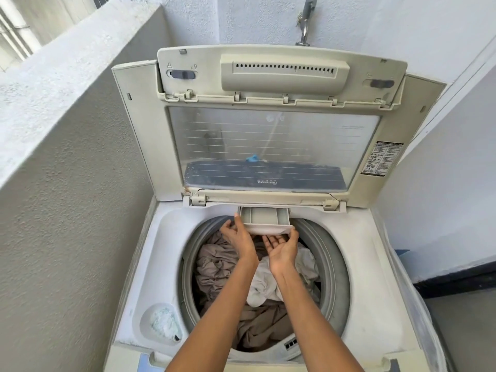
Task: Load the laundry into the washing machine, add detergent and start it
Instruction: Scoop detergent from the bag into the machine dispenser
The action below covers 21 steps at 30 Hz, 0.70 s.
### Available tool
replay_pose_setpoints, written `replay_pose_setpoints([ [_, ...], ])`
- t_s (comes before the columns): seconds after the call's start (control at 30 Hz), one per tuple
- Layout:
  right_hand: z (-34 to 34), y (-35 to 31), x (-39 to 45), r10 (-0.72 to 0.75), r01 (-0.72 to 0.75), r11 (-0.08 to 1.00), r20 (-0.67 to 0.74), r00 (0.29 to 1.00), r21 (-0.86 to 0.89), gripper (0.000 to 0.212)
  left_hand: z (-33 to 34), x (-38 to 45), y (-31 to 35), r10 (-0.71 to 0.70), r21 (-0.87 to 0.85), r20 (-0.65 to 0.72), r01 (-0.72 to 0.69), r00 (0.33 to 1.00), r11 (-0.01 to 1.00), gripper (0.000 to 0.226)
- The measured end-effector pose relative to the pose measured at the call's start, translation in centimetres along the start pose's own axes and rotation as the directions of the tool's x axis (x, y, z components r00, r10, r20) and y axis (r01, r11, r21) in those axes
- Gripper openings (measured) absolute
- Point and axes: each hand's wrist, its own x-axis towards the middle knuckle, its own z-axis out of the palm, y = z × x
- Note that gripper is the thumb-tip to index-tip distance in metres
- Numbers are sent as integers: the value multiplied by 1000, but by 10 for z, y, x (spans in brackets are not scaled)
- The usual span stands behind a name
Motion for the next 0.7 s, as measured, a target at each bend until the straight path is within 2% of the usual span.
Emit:
replay_pose_setpoints([
  [0.03,-1,-2,-1,-2,2,1000,-13,1000,-16,34,-3,-2,0,94,72,-21,-92,995,993,29],
  [0.1,-4,-6,-2,-9,7,998,-37,999,-56,26,-12,-2,-4,227,202,35,-229,973,952,17],
  [0.2,-6,-9,3,-6,4,997,-32,999,-81,26,-22,3,-5,307,289,138,-335,942,897,7],
  [0.3,-7,-10,4,-2,2,997,-3,1000,-82,29,-32,-1,-5,314,273,256,-380,914,884,20],
  [0.43,-4,-9,-1,9,-10,998,-18,1000,-58,37,-48,-3,-12,350,333,460,-524,816,784,47],
  [0.53,-2,-12,-1,-94,82,979,-55,994,-186,33,-50,9,-5,408,392,457,-591,790,705,38],
  [0.6,-4,-12,-3,-284,234,887,-72,956,-397,28,-52,15,-1,427,400,449,-604,785,690,33],
  [0.63,-6,-13,-7,-394,320,801,-43,918,-506,27,-54,15,0,436,404,450,-614,779,679,32],
  [0.7,-9,-13,-17,-534,466,592,114,838,-658,26,-57,15,1,474,433,476,-667,741,607,33],
])
